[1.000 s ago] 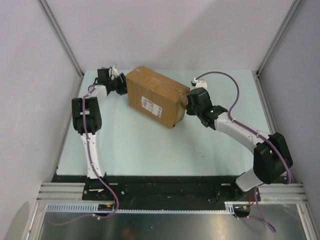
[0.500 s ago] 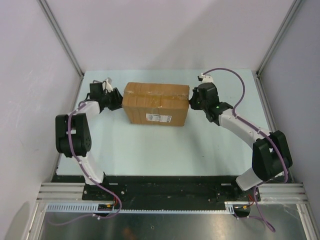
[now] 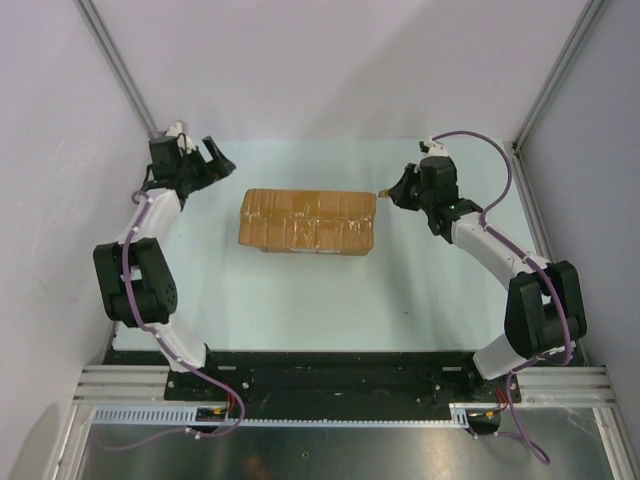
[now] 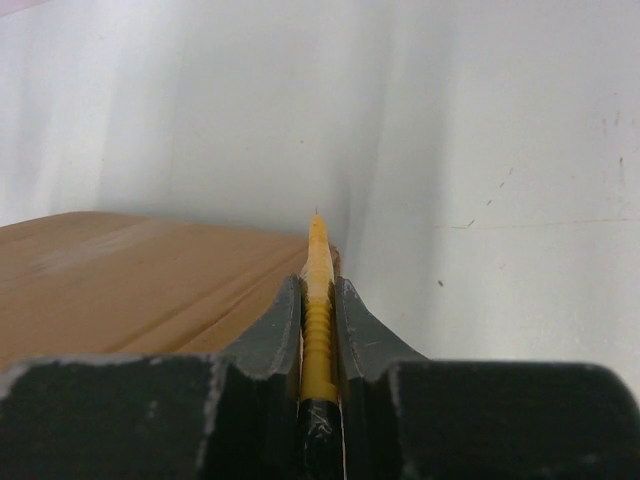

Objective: Unpack the express box
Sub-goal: Adjust the express box at the center of the board.

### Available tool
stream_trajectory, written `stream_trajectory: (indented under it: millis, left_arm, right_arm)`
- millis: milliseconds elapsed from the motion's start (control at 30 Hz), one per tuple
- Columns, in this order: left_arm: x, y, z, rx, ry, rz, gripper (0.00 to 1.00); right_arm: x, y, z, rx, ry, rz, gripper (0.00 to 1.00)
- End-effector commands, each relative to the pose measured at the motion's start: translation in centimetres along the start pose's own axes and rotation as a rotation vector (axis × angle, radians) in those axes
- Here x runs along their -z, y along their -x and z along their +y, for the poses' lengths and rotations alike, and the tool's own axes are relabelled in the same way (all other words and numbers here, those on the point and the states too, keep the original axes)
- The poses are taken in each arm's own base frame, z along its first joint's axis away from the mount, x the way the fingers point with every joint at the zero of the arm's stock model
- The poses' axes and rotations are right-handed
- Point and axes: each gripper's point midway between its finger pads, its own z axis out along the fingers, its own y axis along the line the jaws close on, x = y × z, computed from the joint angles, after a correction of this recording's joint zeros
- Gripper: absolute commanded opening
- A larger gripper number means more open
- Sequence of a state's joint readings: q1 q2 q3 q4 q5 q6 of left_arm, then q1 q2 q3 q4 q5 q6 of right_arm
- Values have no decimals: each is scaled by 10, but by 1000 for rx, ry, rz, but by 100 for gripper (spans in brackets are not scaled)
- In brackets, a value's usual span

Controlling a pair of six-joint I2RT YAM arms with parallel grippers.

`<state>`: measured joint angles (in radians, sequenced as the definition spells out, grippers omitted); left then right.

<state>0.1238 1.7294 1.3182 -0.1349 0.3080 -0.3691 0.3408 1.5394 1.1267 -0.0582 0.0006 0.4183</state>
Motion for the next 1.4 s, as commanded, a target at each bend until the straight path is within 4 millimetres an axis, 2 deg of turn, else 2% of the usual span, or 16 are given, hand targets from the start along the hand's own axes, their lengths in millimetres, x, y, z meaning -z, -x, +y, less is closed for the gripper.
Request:
stream_trajectory:
  millis: [0, 100, 200, 233, 333, 367, 433, 467, 533, 567, 600, 667, 700, 933, 1133, 1367]
  left_arm:
    - [41, 65, -31, -13, -62, -165, 100]
    - [66, 83, -63, -40, -154, -212, 96]
    - [103, 94, -103, -86, -272, -251, 81]
    - [127, 98, -123, -123, -325, -283, 79]
    - [157, 76, -173, -229, -456, -279, 68]
    - [175, 55, -208, -275, -552, -260, 66]
    - [188, 32, -239, -344, -629, -245, 66]
    - [195, 8, -267, -372, -692, -215, 65]
    - [193, -16, -288, -404, -723, -185, 62]
    - [195, -42, -309, -432, -771, -146, 59]
    - [176, -54, -310, -430, -727, -124, 58]
    - [172, -85, -332, -471, -774, -68, 49]
    - [149, -98, -330, -482, -716, -44, 46]
    - [89, -135, -329, -557, -601, 15, 26]
    - [80, -144, -343, -629, -592, -5, 22]
    - [63, -161, -322, -690, -487, 8, 21]
  right_arm:
    - [9, 21, 19, -31, 72, -61, 0]
    - [10, 13, 21, -48, 78, -26, 0]
    - [10, 3, 19, -45, 64, 8, 0]
    - [10, 2, 16, -46, 41, 8, 0]
    - [12, 5, 8, -57, -9, -10, 0]
    - [13, 7, 6, -55, -18, -18, 0]
    - [17, 14, 2, -61, -48, -46, 0]
    - [22, 20, 1, -70, -54, -65, 0]
    - [29, 26, -3, -94, -86, -89, 0]
    - [39, 31, 0, -110, -78, -112, 0]
    - [43, 36, 0, -125, -72, -134, 0]
    - [54, 39, 5, -162, -35, -156, 0]
    - [66, 43, 5, -198, -11, -180, 0]
    - [122, 26, 30, -313, 254, -287, 0]
    - [145, 20, 48, -381, 417, -364, 0]
    - [145, 21, 52, -402, 455, -402, 0]
